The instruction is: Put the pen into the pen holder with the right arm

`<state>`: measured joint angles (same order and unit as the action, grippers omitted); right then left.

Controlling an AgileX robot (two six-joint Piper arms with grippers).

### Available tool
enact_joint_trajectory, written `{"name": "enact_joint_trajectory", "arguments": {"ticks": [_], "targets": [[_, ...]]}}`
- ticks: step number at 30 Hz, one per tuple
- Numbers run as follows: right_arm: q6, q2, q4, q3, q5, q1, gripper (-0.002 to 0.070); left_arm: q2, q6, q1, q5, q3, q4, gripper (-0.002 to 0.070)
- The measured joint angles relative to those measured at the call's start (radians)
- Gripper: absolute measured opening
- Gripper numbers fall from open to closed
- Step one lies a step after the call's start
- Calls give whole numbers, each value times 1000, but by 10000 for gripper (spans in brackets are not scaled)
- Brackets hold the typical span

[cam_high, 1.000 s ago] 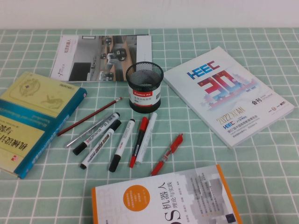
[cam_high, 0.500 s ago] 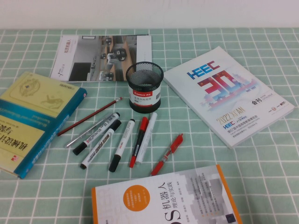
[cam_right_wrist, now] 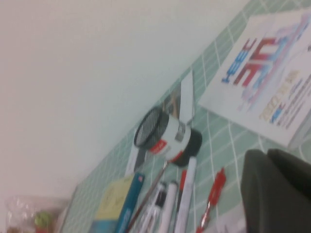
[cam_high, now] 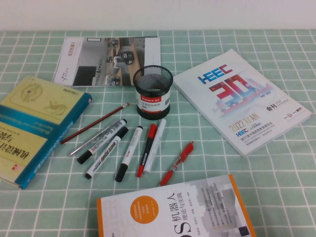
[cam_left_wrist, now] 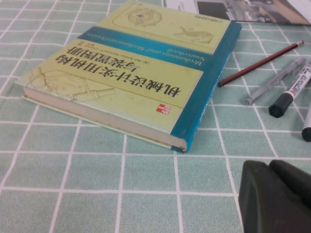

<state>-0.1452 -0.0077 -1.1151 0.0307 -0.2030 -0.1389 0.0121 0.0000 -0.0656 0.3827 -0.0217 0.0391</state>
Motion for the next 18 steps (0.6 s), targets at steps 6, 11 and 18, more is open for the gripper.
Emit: {"name": "enact_joint_trajectory", "arguments": {"ticks": [6, 11, 18], "targets": [[-3, 136, 78, -103, -137, 0, -20, 0, 0, 0, 0, 0, 0, -6], [-3, 351, 239, -258, -315, 0, -20, 0, 0, 0, 0, 0, 0, -6], [-3, 699, 398, -532, -609, 0, -20, 0, 0, 0, 0, 0, 0, -6]]}}
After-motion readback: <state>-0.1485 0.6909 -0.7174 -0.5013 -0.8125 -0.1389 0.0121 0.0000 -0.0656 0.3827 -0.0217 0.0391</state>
